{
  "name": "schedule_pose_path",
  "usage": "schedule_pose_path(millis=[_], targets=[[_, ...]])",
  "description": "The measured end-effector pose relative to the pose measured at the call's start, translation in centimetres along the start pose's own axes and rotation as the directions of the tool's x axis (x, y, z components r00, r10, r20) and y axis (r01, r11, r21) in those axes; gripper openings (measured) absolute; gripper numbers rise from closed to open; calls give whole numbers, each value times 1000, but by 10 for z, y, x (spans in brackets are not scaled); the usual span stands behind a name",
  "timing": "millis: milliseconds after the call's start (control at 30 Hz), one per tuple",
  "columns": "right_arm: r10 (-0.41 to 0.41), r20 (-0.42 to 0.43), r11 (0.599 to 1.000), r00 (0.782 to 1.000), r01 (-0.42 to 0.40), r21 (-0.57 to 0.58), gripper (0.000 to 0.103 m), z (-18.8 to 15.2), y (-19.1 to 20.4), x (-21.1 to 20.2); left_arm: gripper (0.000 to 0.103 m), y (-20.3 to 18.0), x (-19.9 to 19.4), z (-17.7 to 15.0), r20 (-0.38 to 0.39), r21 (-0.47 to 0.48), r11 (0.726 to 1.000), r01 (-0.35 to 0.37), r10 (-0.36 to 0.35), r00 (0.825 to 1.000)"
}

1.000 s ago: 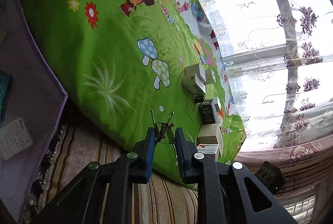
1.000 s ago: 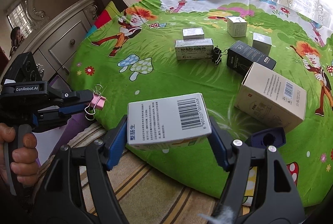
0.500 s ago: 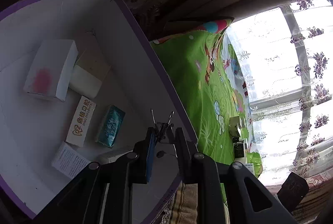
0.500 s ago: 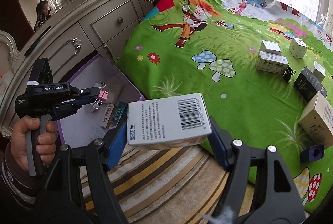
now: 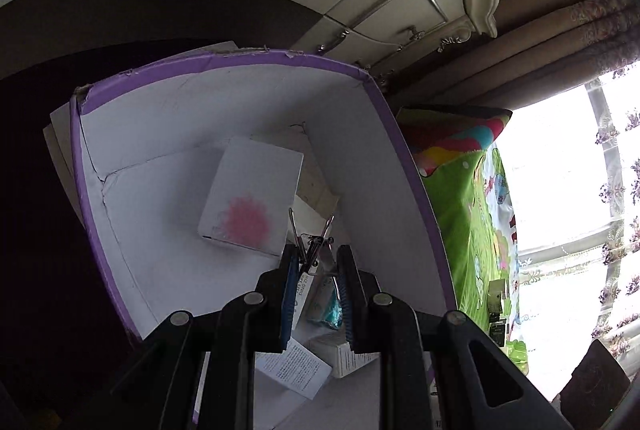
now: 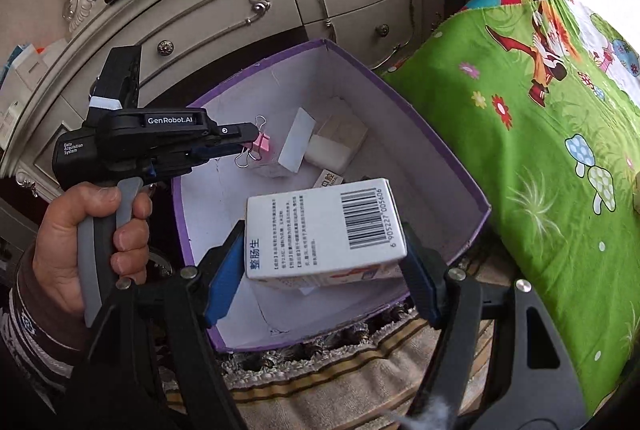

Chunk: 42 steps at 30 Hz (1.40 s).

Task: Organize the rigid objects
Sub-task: 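Carry the clip and barcode box into the purple box and open both tools, then move both tools back over the cover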

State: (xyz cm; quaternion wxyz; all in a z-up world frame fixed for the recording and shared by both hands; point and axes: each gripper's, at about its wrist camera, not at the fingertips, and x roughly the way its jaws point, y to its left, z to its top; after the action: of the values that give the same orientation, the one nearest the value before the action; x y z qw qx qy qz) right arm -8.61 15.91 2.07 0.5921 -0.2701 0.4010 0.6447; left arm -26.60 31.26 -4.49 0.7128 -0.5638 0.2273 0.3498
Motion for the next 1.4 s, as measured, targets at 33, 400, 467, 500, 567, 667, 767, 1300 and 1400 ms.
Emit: schedule_pose_path(millis=[33, 400, 467, 500, 567, 667, 767, 1300, 1400], targets=[[13, -10, 1000, 1000, -13, -10, 75, 2, 4, 6, 20, 1, 0, 0, 1, -2, 1000, -3, 3, 1000], [43, -35, 999, 998, -43, -22, 84, 1, 13, 24, 28, -5, 3, -1, -7, 15, 1000, -27, 27, 1000], [32, -25, 999, 999, -33, -14, 84, 1, 10, 18, 32, -7, 3, -2, -8, 19, 999, -29, 29, 1000], [22, -19, 1000, 1000, -22, -9, 84, 0, 7, 16, 33, -8, 4, -2, -8, 22, 999, -31, 31, 999], [2, -2, 1000, 1000, -2, -1, 84, -1, 0, 9, 36, -10, 4, -2, -10, 23, 999, -38, 39, 999], [-31, 28, 999, 999, 31, 16, 84, -3, -14, -5, 37, -15, 5, -3, -15, 31, 998, -46, 47, 999], [-81, 58, 996, 995, 79, 30, 85, -5, -29, -18, 37, -24, 6, -6, -17, 46, 998, -52, 53, 998], [-339, 119, 929, 933, 312, 200, 86, -54, -123, -86, 41, -70, 21, -26, -59, 137, 989, -55, 64, 996], [-376, 117, 909, 919, 341, 241, 86, -67, -142, -98, 43, -79, 25, -31, -69, 152, 987, -53, 64, 996]])
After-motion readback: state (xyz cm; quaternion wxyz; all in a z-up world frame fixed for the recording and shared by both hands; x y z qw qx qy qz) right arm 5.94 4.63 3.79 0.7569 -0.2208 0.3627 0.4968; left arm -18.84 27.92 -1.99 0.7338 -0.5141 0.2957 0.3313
